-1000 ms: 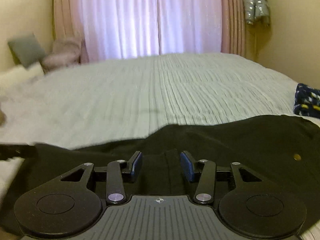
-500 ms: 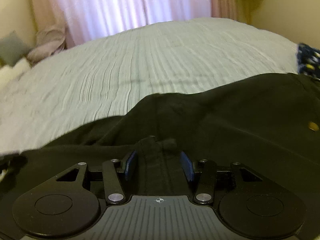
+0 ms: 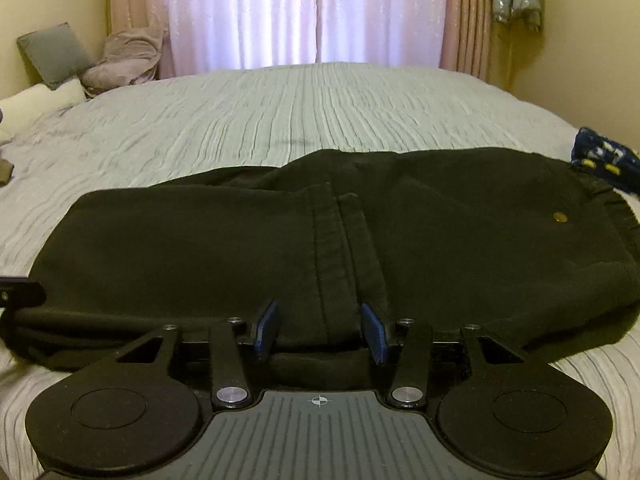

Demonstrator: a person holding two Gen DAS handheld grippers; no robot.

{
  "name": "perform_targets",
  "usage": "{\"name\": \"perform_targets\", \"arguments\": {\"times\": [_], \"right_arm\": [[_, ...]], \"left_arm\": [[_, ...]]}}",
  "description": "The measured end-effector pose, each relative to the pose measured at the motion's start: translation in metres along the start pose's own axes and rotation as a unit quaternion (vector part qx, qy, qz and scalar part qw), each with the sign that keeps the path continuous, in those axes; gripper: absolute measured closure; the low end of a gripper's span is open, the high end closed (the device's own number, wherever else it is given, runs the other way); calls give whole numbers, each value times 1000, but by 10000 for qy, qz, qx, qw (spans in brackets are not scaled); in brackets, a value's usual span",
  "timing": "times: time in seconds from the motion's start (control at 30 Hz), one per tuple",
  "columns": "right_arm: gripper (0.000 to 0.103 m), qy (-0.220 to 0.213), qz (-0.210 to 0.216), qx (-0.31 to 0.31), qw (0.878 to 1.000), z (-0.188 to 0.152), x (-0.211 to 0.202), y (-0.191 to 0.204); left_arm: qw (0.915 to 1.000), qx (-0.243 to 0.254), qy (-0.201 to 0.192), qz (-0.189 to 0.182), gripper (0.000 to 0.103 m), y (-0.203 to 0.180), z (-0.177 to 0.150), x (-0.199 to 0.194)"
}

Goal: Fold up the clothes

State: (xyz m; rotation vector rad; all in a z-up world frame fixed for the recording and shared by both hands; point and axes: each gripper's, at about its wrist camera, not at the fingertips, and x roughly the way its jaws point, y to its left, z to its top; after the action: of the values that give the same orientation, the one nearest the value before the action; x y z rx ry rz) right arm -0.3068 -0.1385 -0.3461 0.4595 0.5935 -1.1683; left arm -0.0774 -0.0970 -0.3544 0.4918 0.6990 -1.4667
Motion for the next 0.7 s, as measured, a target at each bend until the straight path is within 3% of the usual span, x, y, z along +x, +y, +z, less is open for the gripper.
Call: {"name": "perform_targets", "arguments": {"times": [0.07,0.2,0.33,0.5,0.7], "right_arm": [[56,93,11,136,9999,8,-8,-2],[56,-298,154,246,9991,0,-38,-5],[56,223,173,59,9996,-11,-24,2],[56,182,273,260,9991,-1,-54,0],[56,337,81,473,9983,-8,-87,-2]], "left_arm": [[10000,-6,-58,41,89,-3,1,-11],[9999,5,-88,-62,88,-8,-6,-28],[9994,128,167,257,88,-18,-12,-12],[9986,31,254,473,87,-27,-8,-35],[9971,14,467,601,83,-36,-18,-55]]}}
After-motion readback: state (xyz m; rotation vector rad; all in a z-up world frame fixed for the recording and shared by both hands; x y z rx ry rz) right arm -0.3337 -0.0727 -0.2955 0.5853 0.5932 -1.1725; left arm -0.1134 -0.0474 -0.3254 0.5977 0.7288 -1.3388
